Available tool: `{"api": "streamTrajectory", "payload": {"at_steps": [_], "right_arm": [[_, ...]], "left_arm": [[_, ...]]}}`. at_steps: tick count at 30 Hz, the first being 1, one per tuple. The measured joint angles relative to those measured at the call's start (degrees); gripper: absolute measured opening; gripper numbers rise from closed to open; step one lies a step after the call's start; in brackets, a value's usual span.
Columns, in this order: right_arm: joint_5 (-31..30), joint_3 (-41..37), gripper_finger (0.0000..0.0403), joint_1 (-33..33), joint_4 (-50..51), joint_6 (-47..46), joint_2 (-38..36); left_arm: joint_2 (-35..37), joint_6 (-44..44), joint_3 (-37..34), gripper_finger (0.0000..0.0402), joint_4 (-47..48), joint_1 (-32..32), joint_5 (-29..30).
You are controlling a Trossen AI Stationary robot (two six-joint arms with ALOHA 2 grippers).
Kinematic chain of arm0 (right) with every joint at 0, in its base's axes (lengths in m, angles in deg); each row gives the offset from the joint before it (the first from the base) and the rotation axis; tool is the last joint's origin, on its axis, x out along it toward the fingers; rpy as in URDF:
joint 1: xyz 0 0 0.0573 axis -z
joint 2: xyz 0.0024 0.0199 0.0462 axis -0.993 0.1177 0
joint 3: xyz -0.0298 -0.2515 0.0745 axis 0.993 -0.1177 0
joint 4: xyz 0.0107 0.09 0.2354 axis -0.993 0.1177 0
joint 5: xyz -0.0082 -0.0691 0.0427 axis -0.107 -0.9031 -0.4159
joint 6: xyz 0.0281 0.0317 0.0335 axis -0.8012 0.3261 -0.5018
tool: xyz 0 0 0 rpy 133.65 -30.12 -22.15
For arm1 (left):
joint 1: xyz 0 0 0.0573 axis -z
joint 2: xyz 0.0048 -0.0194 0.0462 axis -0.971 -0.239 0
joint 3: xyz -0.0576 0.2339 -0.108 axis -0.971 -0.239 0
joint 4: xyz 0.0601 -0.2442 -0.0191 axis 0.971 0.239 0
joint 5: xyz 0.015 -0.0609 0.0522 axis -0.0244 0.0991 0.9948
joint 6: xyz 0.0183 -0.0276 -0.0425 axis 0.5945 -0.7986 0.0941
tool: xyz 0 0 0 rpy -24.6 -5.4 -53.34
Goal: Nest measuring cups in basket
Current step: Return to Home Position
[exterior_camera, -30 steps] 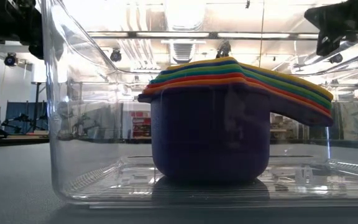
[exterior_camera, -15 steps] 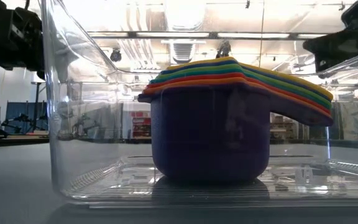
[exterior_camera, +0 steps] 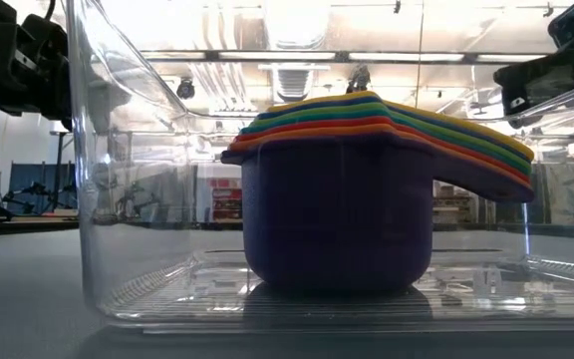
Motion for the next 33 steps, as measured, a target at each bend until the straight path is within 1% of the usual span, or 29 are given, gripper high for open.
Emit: {"api": "streamTrajectory", "payload": {"at_steps": [14,33], "right_arm": [[0.00,-0.04,0.0008,0.02,-0.02,-0.13,0.02],[-0.04,-0.09,0.0009,0.02,-0.07,-0.17,0.04]], "left_arm": [[-2.80,-0.12,0.32,0.0000,-0.32,0.01,0.52],[-2.90,-0.12,0.55,0.0000,-0.75,0.02,0.44]]}}
